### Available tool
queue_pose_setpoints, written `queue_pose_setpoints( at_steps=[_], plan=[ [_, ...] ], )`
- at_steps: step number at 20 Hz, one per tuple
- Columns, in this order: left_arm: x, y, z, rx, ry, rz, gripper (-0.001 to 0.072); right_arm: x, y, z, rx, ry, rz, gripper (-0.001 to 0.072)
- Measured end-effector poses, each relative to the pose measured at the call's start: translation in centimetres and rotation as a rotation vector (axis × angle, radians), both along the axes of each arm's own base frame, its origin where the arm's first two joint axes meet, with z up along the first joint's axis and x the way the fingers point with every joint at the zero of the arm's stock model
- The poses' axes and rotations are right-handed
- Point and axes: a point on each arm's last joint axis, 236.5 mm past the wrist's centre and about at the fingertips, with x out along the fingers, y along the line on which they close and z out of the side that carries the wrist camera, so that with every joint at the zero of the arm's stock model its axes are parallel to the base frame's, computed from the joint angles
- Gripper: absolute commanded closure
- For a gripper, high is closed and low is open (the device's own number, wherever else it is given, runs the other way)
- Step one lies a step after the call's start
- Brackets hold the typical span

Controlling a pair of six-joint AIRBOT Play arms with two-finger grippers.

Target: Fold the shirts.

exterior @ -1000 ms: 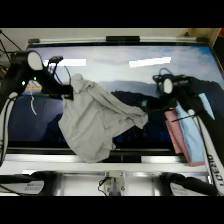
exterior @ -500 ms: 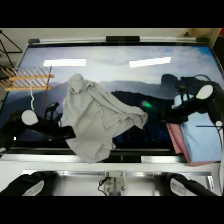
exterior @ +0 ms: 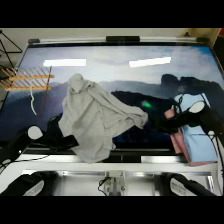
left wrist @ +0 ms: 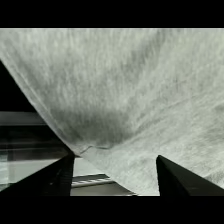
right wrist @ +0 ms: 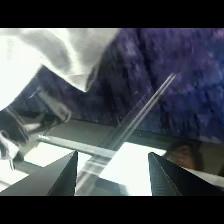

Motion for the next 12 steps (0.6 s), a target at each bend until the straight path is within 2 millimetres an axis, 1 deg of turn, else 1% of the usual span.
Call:
queue_pose_setpoints(
  at_steps=[3, 4, 5, 6, 7, 9, 12],
  plan=[
    [-0.1, 0.0, -0.9, 0.002, 0.027, 0.007, 0.0091, -0.4, 0.7, -1.2, 0.008, 0.001, -0.020, 0.0161],
    [-0.1, -0.1, -1.1, -0.001, 0.035, 0.014, 0.0117, -0.4, 1.2, -1.4, 0.012, -0.004, -0.014, 0.0161],
    [0.2, -0.4, -1.3, -0.009, 0.036, 0.027, 0.0270, -0.5, 1.7, -1.6, 0.010, -0.008, 0.000, 0.0161],
    [0.6, -0.4, -1.5, -0.008, 0.027, 0.038, 0.0477, -0.4, 2.3, -1.8, 0.005, -0.022, 0.012, 0.0161],
    [1.1, -0.2, -1.9, 0.000, 0.011, 0.048, 0.0589, -0.2, 2.9, -1.9, 0.000, -0.039, 0.024, 0.0161],
    [1.7, -0.2, -2.1, 0.001, -0.006, 0.063, 0.0653, 0.2, 4.0, -2.1, -0.010, -0.066, 0.039, 0.0161],
    [2.3, -0.2, -2.2, 0.001, -0.023, 0.077, 0.0669, 1.0, 4.9, -2.9, -0.029, -0.096, 0.035, 0.0161]
  ],
)
